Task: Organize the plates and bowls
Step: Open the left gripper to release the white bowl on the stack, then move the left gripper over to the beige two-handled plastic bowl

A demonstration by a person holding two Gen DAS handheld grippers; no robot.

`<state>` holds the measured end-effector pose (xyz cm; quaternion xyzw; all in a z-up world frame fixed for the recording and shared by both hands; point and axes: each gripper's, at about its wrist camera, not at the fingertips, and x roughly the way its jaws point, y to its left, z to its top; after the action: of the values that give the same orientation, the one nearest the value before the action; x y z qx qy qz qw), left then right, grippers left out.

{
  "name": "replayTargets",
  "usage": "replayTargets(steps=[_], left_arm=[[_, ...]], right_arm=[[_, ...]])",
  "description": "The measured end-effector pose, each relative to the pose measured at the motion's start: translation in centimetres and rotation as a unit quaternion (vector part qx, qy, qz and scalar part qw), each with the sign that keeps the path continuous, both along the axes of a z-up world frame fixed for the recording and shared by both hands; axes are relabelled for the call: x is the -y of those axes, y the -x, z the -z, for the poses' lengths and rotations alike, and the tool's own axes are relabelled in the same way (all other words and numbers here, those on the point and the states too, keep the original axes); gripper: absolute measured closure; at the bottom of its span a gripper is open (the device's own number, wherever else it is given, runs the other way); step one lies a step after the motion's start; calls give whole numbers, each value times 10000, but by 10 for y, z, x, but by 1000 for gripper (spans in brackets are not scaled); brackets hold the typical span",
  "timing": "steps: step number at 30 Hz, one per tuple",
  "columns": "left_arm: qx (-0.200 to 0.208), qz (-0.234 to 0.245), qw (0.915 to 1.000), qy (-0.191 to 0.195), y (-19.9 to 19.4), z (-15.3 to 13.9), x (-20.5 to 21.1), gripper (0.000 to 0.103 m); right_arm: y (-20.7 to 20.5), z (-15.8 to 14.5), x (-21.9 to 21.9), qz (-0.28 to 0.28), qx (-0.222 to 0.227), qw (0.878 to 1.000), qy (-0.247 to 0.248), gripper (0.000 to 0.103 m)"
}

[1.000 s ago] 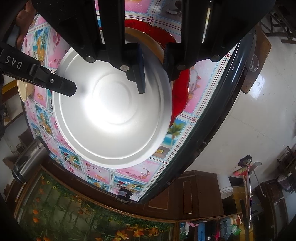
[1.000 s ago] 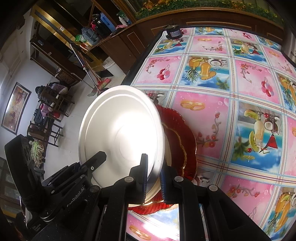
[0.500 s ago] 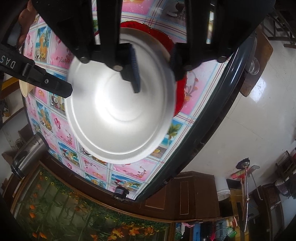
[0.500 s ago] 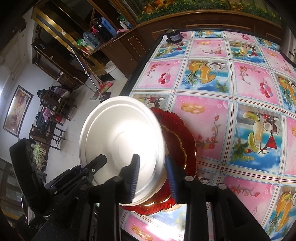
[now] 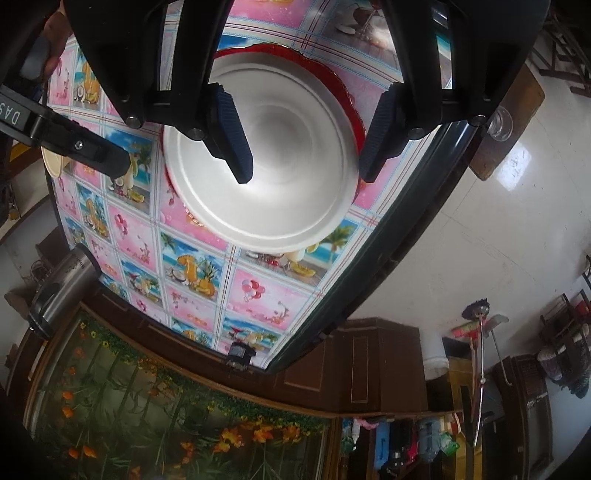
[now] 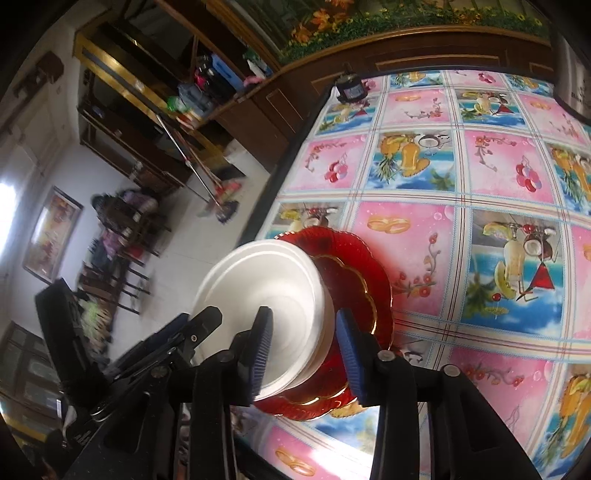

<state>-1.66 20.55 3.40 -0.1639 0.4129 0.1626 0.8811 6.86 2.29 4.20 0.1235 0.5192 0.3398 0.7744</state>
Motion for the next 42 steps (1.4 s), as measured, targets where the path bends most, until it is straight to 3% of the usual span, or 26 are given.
replayTargets(steps=[1,3,6,8,12,16,20,26,32,42], left_arm=[[152,-35,9999,-50,4,-5,3,44],[442,-64,9989,-127,11,-13,12,29],[858,9,9958,-312,17,-22,33,24],[921,289,9949,-287,15,-21,52,20],[751,971,9924,-6,1,-7,91,20],[393,1454,9877,426,-12,14,122,20],[198,1748,9835,411,-18,27,154,20],[-53,2034,9770,630,-24,44,183,20],[-316,2278,9715,580,-30,66,208,20],[-469,2604,9631,492,-45,77,249,20]], right_arm=[[1,1,6,54,15,10000,-58,48],[5,5,22,203,-14,9996,-169,41],[6,15,43,399,-120,9987,-310,33],[9,21,59,573,-192,9975,-366,28],[16,37,92,889,-383,9945,-412,13],[23,55,132,1333,-588,9884,-428,9],[30,65,168,1666,-580,9836,-366,5],[41,74,210,2055,-528,9764,-395,4],[54,77,250,2473,-425,9670,-444,4],[69,82,326,3451,-223,9367,-551,4]])
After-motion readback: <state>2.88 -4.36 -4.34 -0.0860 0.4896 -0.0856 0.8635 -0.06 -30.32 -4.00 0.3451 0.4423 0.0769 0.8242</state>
